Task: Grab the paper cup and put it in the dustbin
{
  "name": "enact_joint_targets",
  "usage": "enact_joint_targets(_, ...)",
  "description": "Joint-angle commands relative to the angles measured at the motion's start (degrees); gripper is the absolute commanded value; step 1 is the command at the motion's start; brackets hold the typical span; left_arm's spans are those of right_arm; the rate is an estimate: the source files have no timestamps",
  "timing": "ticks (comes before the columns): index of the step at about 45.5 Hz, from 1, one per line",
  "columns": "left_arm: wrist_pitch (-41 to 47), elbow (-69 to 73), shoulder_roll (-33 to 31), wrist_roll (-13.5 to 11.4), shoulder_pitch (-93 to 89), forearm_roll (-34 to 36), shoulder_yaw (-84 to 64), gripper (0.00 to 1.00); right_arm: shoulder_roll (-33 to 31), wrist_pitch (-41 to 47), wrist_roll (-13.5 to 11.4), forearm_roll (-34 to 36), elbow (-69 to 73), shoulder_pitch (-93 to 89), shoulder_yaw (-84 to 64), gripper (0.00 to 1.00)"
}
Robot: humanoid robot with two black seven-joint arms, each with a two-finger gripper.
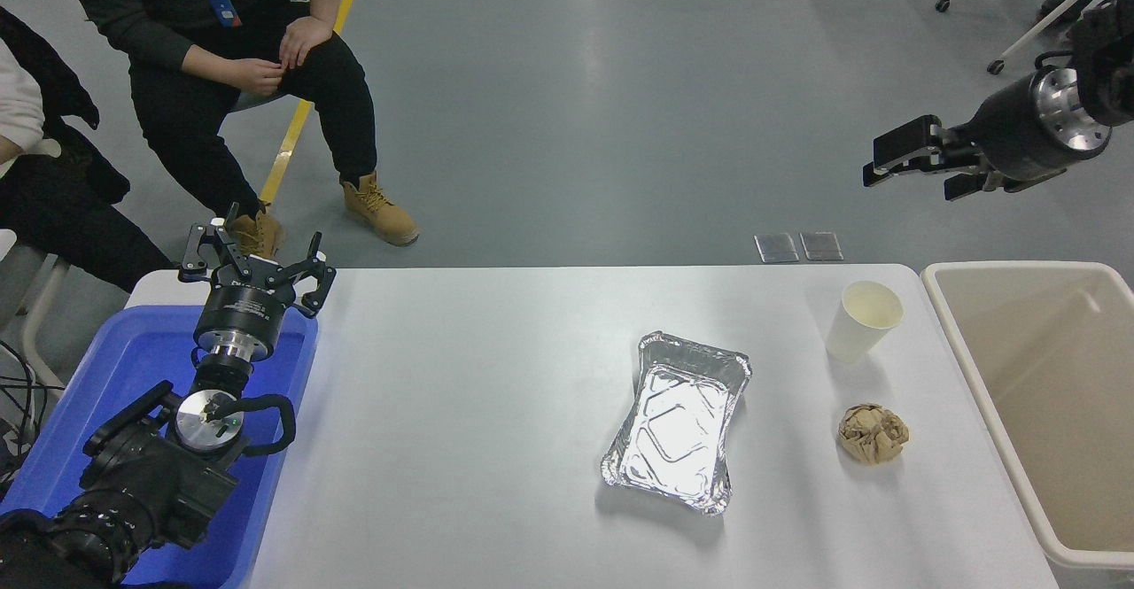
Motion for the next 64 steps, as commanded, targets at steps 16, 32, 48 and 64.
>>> enact_joint_targets(16,0.0,0.0,0.0,0.0,0.0,0.0,-0.1,0.99,1.4,-20.3,-19.1,0.7,-1.6,-16.7,4.2,1.00)
enact_joint_targets(32,0.0,0.0,0.0,0.0,0.0,0.0,-0.1,0.99,1.9,-33.3,-20.6,7.5,-4.9,-26.1,9.1,1.00)
enact_joint_targets(48,0.0,0.1,0.0,0.0,0.0,0.0,-0.1,0.99,1.8,-37.9,-21.6,10.2,-6.8,-32.0,12.3,0.99)
enact_joint_targets(64,0.0,0.0,0.0,0.1,0.0,0.0,-0.1,0.99,2.3,-41.7,-21.7,11.7,-8.9,-35.6,15.1,0.98)
